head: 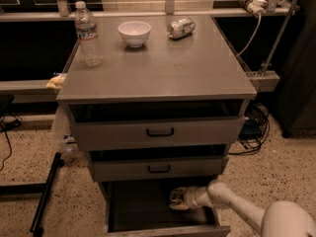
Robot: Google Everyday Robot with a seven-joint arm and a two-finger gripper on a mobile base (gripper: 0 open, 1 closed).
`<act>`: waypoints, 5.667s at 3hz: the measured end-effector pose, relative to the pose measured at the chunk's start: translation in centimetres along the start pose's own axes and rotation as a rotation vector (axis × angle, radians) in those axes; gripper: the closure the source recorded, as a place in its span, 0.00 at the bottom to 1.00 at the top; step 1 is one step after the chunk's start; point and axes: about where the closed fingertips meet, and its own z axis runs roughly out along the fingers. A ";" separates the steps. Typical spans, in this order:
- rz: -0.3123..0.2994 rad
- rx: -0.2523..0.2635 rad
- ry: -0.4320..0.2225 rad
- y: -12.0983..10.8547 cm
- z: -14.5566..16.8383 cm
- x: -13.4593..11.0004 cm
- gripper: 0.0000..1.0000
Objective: Pick redbull can from bottom drawer and place on counter
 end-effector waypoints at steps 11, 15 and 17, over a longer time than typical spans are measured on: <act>-0.010 0.132 0.118 3.7 -35.4 -33.9 1.00; 0.088 0.184 0.110 -3.9 -51.2 -45.0 1.00; 0.104 0.290 0.100 -7.4 -60.0 -52.2 1.00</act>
Offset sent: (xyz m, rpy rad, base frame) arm -0.0702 -0.0430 0.0463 0.0586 0.1410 -0.0419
